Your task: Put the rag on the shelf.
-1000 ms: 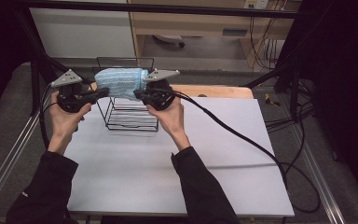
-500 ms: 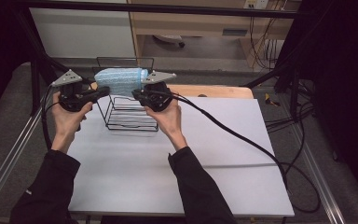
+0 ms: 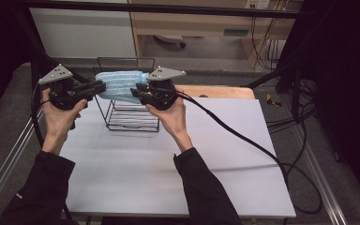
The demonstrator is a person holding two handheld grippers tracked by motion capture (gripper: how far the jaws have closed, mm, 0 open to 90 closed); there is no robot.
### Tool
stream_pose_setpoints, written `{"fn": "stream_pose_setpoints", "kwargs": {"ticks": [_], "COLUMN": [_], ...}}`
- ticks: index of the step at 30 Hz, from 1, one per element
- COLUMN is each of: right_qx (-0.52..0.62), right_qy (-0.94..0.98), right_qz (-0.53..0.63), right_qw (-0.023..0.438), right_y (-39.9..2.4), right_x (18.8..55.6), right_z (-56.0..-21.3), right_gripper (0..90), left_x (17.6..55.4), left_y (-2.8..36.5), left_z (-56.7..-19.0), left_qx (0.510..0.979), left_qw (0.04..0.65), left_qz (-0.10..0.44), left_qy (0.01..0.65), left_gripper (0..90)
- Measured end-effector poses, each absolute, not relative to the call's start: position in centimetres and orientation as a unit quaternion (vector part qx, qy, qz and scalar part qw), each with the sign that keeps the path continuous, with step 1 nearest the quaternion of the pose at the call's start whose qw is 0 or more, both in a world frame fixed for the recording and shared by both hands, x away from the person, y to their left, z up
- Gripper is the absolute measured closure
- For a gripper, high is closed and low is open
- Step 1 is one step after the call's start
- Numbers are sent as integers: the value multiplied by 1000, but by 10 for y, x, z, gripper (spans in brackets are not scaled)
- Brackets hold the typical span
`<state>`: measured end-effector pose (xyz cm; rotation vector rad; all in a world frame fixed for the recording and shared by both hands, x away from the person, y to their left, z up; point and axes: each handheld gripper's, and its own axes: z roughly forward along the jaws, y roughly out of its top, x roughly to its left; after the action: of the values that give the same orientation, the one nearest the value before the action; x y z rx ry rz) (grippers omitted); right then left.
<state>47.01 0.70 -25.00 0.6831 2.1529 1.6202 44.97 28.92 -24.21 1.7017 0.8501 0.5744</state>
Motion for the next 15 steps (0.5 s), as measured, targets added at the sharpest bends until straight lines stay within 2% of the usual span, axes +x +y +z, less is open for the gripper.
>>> {"fn": "stream_pose_setpoints", "kwargs": {"ticks": [15], "right_qx": [247], "right_qy": [753], "right_qz": [582], "right_qw": [184], "right_y": [-4], "right_x": [467], "right_z": [-236], "right_gripper": [616], "left_x": [446], "left_y": [286], "left_z": [-229], "left_qx": [718], "left_qw": [544], "left_qz": [253], "left_qy": [353], "left_gripper": [688]}}
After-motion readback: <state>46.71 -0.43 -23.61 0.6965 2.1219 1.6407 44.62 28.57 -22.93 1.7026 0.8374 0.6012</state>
